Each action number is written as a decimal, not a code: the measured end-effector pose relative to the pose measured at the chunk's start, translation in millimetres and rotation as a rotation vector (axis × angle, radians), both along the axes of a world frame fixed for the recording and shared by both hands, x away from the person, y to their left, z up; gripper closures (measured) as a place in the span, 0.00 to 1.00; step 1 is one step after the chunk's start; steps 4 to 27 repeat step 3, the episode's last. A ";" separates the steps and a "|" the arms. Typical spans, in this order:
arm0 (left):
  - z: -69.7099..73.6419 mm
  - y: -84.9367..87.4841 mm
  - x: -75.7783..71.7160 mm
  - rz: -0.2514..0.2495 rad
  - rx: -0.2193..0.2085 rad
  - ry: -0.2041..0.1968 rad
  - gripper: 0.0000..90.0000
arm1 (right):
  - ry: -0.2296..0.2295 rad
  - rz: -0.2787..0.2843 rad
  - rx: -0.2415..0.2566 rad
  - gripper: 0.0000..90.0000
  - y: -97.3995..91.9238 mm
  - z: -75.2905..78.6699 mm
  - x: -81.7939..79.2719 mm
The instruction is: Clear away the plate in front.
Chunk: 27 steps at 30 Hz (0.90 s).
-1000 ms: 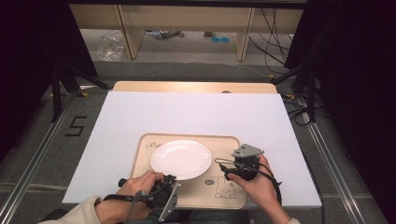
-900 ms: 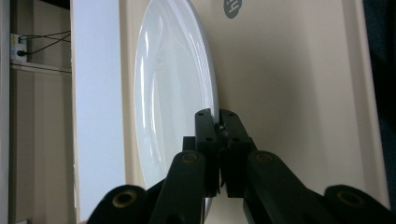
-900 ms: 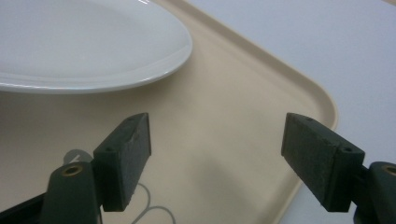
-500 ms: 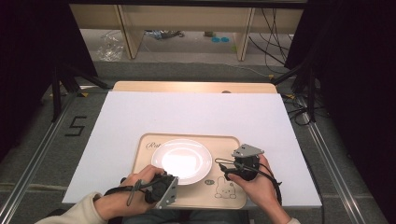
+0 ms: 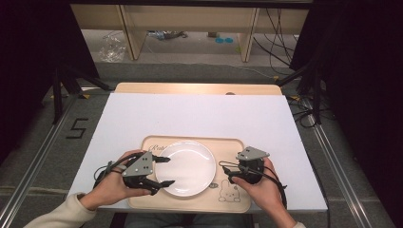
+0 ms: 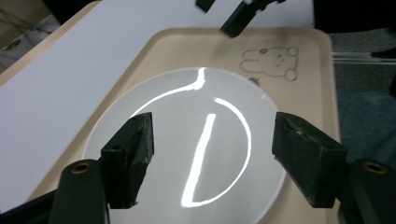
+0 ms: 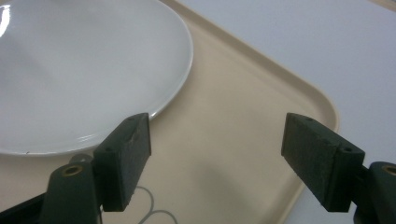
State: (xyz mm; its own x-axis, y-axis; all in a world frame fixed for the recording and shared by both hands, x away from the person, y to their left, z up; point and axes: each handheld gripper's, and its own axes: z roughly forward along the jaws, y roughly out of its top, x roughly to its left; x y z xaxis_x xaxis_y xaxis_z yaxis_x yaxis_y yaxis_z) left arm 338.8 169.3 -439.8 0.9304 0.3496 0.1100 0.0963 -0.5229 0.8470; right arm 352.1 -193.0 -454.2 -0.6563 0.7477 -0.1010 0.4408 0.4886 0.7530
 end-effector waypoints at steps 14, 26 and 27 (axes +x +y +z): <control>-7.6 7.8 6.1 0.050 -0.006 0.041 0.29 | 0.000 0.003 0.004 0.28 0.2 -0.1 0.3; -7.6 7.8 6.1 0.050 -0.006 0.041 0.29 | 0.000 0.003 0.004 0.28 0.2 -0.1 0.3; -7.6 7.8 6.1 0.050 -0.006 0.041 0.29 | 0.000 0.003 0.004 0.28 0.2 -0.1 0.3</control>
